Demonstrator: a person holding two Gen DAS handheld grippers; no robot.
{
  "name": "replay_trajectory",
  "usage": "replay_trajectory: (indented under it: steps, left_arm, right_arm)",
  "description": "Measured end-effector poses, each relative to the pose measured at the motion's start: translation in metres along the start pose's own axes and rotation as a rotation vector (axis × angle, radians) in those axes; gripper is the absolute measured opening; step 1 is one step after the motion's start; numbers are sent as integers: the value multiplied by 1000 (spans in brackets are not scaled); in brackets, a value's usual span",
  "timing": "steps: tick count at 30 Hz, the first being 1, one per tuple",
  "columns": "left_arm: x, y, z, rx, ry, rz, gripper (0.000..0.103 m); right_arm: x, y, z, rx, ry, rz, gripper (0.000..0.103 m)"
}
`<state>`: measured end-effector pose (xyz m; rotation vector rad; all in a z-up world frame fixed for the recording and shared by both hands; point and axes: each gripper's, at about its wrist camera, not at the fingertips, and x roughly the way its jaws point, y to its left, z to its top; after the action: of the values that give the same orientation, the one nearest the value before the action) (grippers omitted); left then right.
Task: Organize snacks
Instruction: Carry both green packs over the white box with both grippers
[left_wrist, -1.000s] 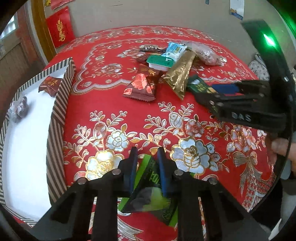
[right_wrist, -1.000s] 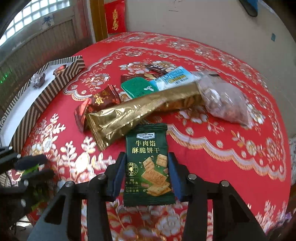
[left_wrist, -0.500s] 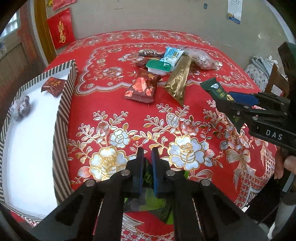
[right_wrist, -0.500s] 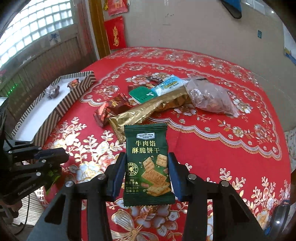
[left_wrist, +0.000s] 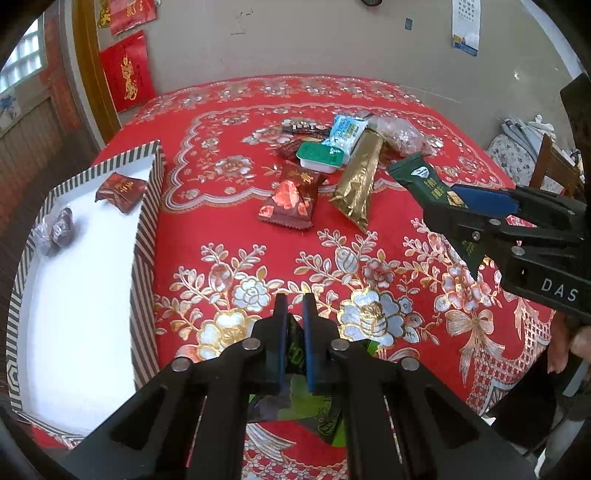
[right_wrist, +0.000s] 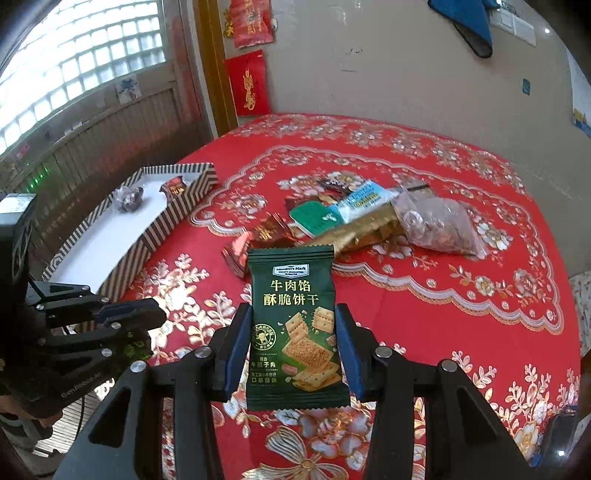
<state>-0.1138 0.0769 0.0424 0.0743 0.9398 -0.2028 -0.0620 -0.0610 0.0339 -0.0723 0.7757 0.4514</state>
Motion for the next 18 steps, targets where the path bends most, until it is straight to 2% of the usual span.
replay_trajectory:
  steps: [9,18]
  left_arm:
    - [-9,8,11,-2,-34,26,9]
    - [-16,31,34,-46,-76,55,9]
  right_arm:
    - [0,10,14,-5,-18,1,44]
    - [9,20,28,7,-25,-9,44]
